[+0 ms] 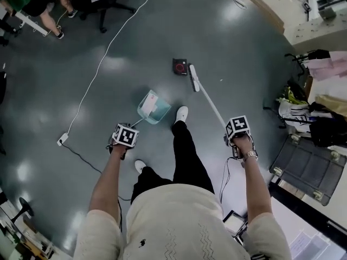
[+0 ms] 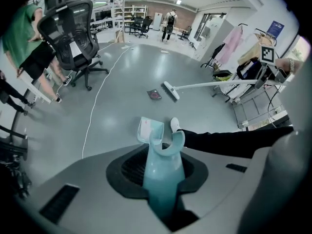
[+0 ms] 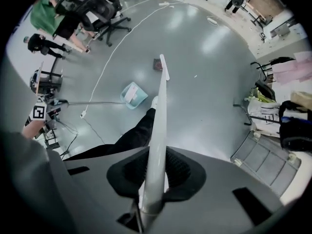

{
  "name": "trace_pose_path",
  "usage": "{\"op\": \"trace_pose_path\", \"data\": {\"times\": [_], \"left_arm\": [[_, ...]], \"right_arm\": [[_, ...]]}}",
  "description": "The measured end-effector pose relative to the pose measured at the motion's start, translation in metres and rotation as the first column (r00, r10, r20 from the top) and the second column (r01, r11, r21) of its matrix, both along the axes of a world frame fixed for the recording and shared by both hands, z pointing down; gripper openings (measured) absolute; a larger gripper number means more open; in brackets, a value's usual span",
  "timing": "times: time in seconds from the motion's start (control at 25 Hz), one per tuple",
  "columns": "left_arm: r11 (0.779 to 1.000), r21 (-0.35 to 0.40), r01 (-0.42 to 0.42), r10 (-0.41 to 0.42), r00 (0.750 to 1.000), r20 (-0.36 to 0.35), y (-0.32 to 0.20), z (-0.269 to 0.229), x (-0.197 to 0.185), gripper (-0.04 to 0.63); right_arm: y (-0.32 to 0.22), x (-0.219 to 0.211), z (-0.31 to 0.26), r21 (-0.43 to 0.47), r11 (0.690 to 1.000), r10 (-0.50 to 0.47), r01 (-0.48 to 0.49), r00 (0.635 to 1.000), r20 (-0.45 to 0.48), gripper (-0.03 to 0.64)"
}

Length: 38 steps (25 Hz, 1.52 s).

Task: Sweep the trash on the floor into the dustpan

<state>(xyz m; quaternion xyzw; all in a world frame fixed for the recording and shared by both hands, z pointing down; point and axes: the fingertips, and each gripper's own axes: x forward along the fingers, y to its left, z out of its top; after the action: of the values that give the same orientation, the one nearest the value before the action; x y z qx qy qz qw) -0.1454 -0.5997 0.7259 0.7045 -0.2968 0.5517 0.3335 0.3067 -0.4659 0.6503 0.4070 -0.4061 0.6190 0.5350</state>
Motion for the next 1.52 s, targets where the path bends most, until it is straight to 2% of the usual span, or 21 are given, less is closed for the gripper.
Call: {"op": "trace_pose_path", "data": {"times": [0.16,0.36,0.52,0.64,0.72,0.8,0.92,1.04,1.16,1.24,1.4,1.52], "left_arm": [[1.000,-0.020,0.016,-0.016,1.000,-0.002,-0.067,0.012,0.059,0.092],[0.992,-0.070,0.103,-0.102,0.994,0.025,-0.136,0.022,0.129,0.092],[0.990,-0.088,0.113,-0.109,0.993,0.044,-0.186,0.029,0.158,0.092],[0.987,-0.101,0.123,-0.117,0.991,0.066,-0.211,0.034,0.176,0.092],[0.986,-0.107,0.128,-0.122,0.990,0.066,-0.224,0.037,0.187,0.092],[0.982,-0.112,0.153,-0.148,0.988,0.052,-0.237,0.040,0.194,0.092],[0.974,-0.116,0.196,-0.193,0.981,0.037,-0.247,0.042,0.200,0.092],[0.972,-0.112,0.206,-0.204,0.978,0.034,-0.251,0.045,0.203,0.092],[0.968,-0.110,0.223,-0.221,0.975,0.031,-0.253,0.048,0.205,0.092],[0.965,-0.110,0.237,-0.235,0.972,0.028,-0.251,0.049,0.206,0.092],[0.966,-0.104,0.238,-0.238,0.971,0.018,-0.246,0.049,0.207,0.092],[0.967,-0.101,0.235,-0.234,0.972,0.017,-0.239,0.050,0.203,0.092]], "right_arm": [[-0.109,0.081,0.021,-0.054,0.997,-0.061,0.058,0.997,-0.056,0.081],[-0.213,0.164,0.046,-0.117,0.985,-0.132,0.125,0.990,-0.052,0.081],[-0.284,0.179,0.062,-0.124,0.981,-0.159,0.151,0.985,-0.061,0.081],[-0.325,0.184,0.078,-0.133,0.969,-0.221,0.210,0.972,-0.080,0.081],[-0.343,0.186,0.089,-0.152,0.949,-0.294,0.278,0.951,-0.099,0.081],[-0.358,0.181,0.101,-0.165,0.914,-0.391,0.371,0.914,-0.110,0.081],[-0.358,0.153,0.118,-0.160,0.856,-0.506,0.491,0.860,-0.069,0.081],[-0.344,0.124,0.121,-0.178,0.784,-0.608,0.594,0.794,-0.029,0.081],[-0.320,0.100,0.118,-0.189,0.729,-0.667,0.658,0.745,0.022,0.084],[-0.298,0.086,0.113,-0.191,0.709,-0.680,0.679,0.730,0.068,0.092],[-0.257,0.059,0.101,-0.198,0.707,-0.660,0.679,0.734,0.159,0.097],[-0.233,0.040,0.094,-0.205,0.689,-0.668,0.696,0.718,0.194,0.097]]}}
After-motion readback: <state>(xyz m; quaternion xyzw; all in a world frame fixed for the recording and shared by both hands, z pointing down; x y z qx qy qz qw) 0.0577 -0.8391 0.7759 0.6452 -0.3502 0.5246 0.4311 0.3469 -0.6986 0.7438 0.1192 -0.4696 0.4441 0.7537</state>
